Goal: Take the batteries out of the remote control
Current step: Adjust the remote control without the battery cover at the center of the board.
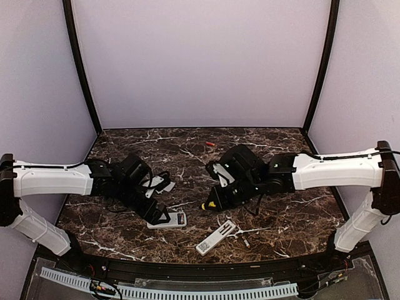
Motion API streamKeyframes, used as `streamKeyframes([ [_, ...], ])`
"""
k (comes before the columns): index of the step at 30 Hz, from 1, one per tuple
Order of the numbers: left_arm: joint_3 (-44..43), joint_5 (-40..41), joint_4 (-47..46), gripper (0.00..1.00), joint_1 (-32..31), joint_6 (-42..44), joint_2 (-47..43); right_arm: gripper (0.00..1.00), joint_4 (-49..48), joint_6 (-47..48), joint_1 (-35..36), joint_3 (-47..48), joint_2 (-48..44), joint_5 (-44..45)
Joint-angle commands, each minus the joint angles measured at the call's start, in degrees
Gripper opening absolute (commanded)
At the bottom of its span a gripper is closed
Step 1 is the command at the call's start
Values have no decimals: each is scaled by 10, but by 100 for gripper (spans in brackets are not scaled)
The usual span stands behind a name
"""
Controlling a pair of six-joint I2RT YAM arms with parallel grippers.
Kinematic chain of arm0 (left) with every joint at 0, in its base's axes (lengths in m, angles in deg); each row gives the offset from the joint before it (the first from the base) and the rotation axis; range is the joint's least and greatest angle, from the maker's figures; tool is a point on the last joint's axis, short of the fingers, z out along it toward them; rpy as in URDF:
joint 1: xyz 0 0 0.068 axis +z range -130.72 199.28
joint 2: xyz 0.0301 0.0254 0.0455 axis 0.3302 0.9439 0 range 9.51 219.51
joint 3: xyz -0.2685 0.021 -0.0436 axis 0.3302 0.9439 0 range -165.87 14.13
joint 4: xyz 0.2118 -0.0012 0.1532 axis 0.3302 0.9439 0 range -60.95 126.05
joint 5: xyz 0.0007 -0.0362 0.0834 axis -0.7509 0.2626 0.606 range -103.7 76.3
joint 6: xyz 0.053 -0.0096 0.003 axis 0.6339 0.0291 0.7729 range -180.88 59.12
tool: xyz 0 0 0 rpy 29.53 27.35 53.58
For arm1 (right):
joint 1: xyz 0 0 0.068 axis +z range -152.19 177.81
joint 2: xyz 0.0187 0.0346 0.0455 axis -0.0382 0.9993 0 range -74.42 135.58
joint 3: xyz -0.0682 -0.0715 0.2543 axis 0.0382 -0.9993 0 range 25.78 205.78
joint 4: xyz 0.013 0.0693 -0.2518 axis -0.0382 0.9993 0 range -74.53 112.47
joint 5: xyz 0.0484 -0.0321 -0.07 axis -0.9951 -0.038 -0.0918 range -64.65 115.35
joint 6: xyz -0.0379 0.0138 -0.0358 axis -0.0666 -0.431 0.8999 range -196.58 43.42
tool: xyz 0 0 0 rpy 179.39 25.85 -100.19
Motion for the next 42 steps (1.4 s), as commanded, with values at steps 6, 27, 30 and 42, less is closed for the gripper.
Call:
streamKeyframes([
  [6,-18,45,-16,94,-5,106,38,0,-26,-20,-6,-65,-110,31],
  [27,10,-4,-60,94,-58,-83,116,0,-35,-19,-29,-158,-267,33],
  [30,17,11,-60,94,-100,-117,115,0,-39,-21,-31,-167,-276,32],
  [42,-45,198,59,94,-171,-330,138,0,-36,-33,-31,-189,-311,45],
])
